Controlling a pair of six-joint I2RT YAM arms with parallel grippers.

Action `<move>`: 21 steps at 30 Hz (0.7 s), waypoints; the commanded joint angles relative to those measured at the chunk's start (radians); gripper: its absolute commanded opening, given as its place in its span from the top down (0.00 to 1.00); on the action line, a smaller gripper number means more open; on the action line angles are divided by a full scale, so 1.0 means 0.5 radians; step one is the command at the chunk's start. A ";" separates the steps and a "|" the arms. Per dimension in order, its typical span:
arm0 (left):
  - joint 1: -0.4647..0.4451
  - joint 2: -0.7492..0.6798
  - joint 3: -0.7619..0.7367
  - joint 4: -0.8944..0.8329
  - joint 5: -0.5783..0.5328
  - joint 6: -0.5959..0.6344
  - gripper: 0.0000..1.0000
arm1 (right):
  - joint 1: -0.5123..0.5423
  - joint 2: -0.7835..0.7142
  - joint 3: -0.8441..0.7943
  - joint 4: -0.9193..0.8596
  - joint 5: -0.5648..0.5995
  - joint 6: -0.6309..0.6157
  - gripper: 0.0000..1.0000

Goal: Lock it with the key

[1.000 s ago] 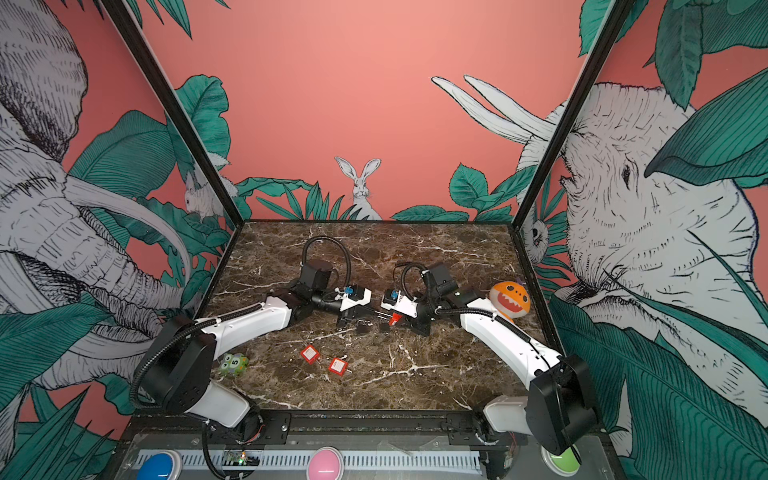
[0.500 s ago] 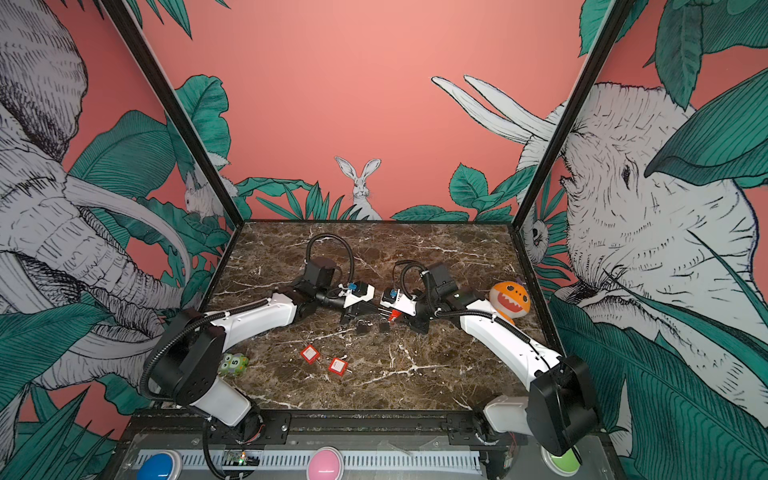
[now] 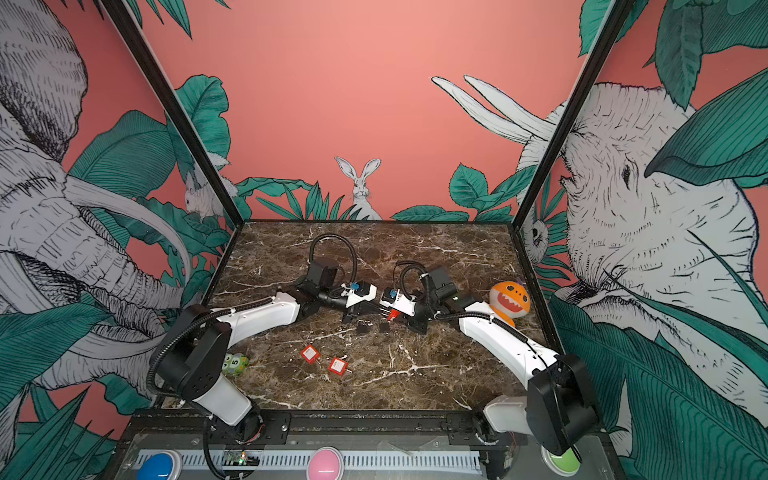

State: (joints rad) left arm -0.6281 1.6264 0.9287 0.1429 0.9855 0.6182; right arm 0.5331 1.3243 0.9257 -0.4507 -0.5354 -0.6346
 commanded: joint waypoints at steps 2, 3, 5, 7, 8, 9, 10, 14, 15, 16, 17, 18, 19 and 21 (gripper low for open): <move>-0.131 0.017 -0.017 0.152 0.121 -0.118 1.00 | 0.035 0.043 0.193 0.447 -0.283 0.057 0.93; -0.132 0.022 -0.017 0.161 0.124 -0.125 1.00 | 0.036 0.059 0.207 0.445 -0.298 0.059 0.93; -0.133 0.032 -0.018 0.185 0.107 -0.134 1.00 | 0.037 0.085 0.235 0.446 -0.323 0.065 0.94; -0.207 0.044 -0.021 0.204 0.097 -0.125 1.00 | 0.035 0.104 0.258 0.447 -0.352 0.066 0.94; -0.217 0.051 -0.020 0.209 0.090 -0.123 1.00 | 0.036 0.109 0.270 0.449 -0.356 0.063 0.94; -0.226 0.059 -0.020 0.213 0.092 -0.126 1.00 | 0.035 0.115 0.282 0.450 -0.362 0.061 0.94; -0.230 0.069 -0.020 0.227 0.099 -0.136 1.00 | 0.035 0.120 0.292 0.448 -0.365 0.059 0.95; -0.241 0.094 -0.031 0.309 0.114 -0.185 1.00 | 0.035 0.133 0.319 0.465 -0.396 0.059 0.95; -0.245 0.094 -0.030 0.320 0.116 -0.189 1.00 | 0.034 0.142 0.328 0.460 -0.408 0.059 0.95; -0.244 0.096 -0.032 0.324 0.118 -0.191 1.00 | 0.037 0.150 0.338 0.446 -0.421 0.059 0.95; -0.247 0.090 -0.034 0.322 0.109 -0.187 1.00 | 0.036 0.161 0.349 0.420 -0.429 0.055 0.95; -0.241 0.076 -0.039 0.317 0.100 -0.184 1.00 | 0.033 0.162 0.357 0.387 -0.427 0.046 0.94; -0.236 0.060 -0.043 0.309 0.083 -0.170 1.00 | 0.032 0.160 0.355 0.349 -0.417 0.024 0.93; -0.212 0.021 -0.050 0.241 0.078 -0.103 1.00 | 0.026 0.129 0.337 0.268 -0.347 -0.015 0.91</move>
State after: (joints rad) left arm -0.6399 1.6588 0.9134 0.2371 0.9447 0.5526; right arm 0.5129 1.4040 1.0164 -0.5632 -0.5354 -0.6376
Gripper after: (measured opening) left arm 0.057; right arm 0.205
